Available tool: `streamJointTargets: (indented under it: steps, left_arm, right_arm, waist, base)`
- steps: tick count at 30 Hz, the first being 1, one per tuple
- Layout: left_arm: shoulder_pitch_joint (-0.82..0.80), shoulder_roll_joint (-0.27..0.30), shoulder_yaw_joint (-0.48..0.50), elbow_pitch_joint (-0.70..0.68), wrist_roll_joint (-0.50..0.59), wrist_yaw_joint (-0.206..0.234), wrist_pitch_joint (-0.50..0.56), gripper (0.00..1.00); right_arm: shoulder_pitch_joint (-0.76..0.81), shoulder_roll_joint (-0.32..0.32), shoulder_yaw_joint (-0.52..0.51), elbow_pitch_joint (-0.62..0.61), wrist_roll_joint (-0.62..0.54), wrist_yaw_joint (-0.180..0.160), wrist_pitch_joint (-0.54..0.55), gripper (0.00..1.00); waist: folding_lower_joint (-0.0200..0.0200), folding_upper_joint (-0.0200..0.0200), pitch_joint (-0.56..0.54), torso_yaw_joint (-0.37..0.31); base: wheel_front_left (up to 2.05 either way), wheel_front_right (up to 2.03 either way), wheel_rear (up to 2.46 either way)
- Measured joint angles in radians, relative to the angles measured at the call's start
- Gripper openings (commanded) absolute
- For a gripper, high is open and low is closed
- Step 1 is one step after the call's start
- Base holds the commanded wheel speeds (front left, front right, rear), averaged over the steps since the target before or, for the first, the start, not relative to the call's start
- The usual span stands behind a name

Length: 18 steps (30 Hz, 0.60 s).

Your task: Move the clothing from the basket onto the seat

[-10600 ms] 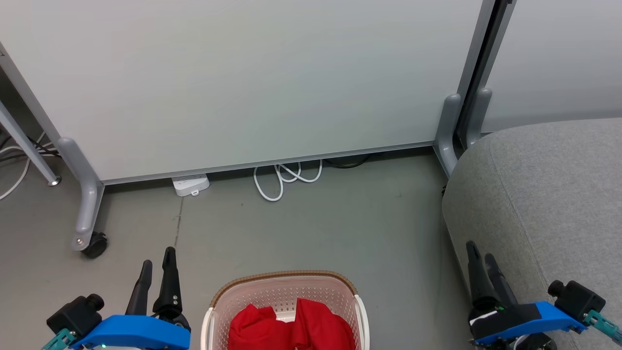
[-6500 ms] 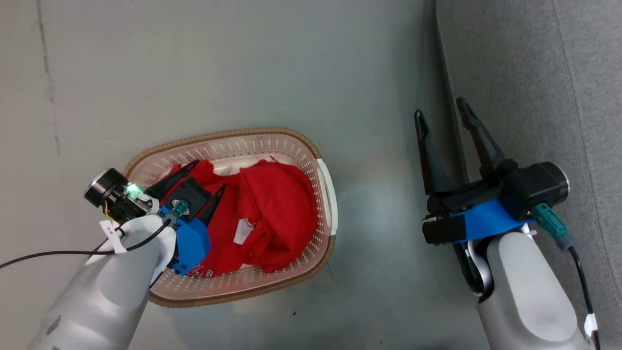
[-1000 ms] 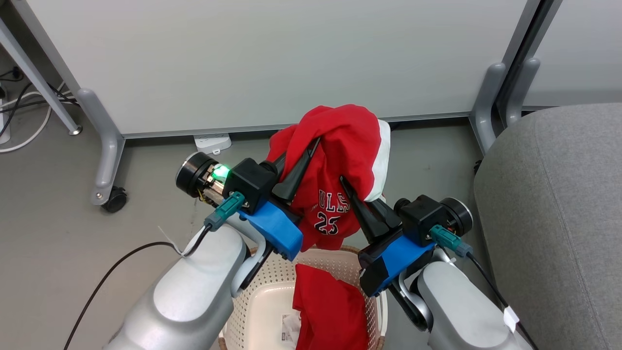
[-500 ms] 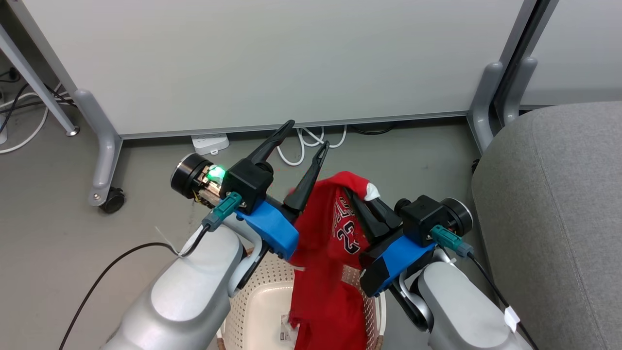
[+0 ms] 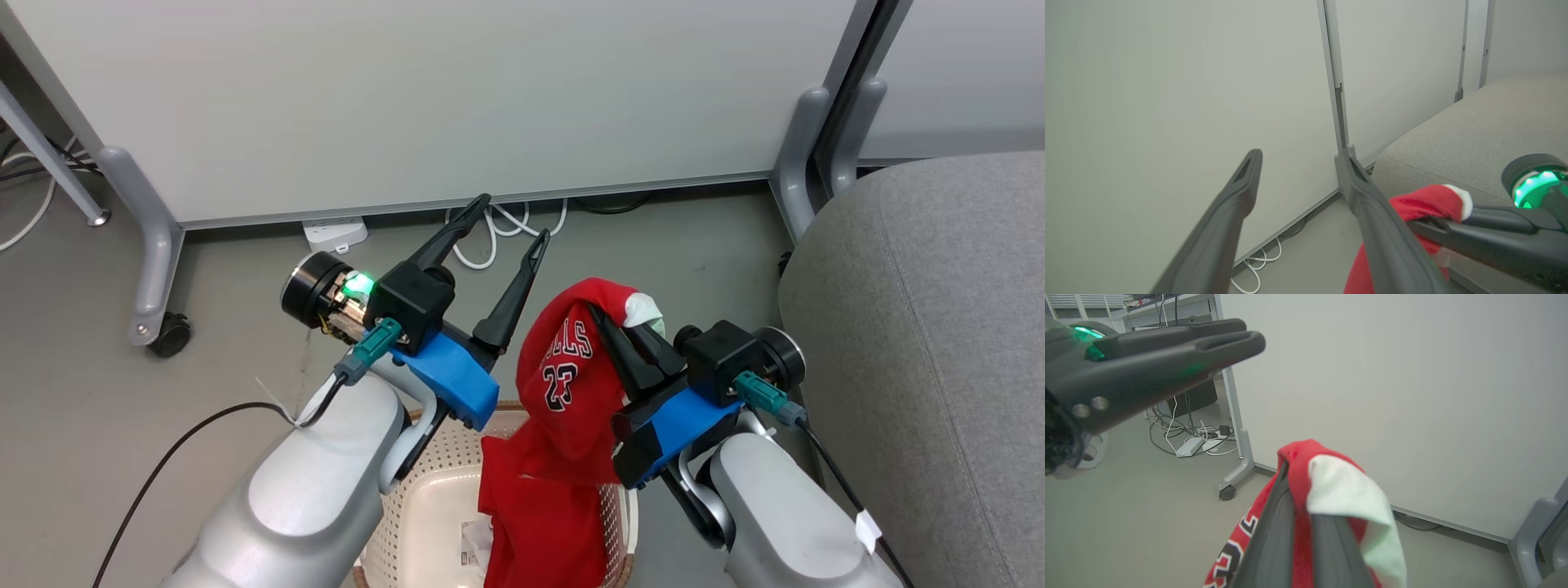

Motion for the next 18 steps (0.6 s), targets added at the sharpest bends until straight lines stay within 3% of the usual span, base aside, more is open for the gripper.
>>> streamJointTargets:
  steps: [10,18]
  left_arm:
    - [-0.022,0.016,-0.004,-0.02,0.005,-0.002,-0.001,1.0]
    - [-0.05,0.025,-0.016,-0.043,0.013,-0.005,0.007,1.0]
  right_arm:
    - [-0.025,0.0,-0.085,-0.042,-0.05,0.0,0.0,0.0]
    - [-0.038,0.0,-0.194,-0.115,-0.096,0.0,0.0,0.0]
  waist:
    - [0.0,0.0,0.055,-0.061]
    - [0.0002,0.0,0.119,-0.149]
  base:
    - [0.0,0.0,0.0]
    - [0.0,0.0,0.0]
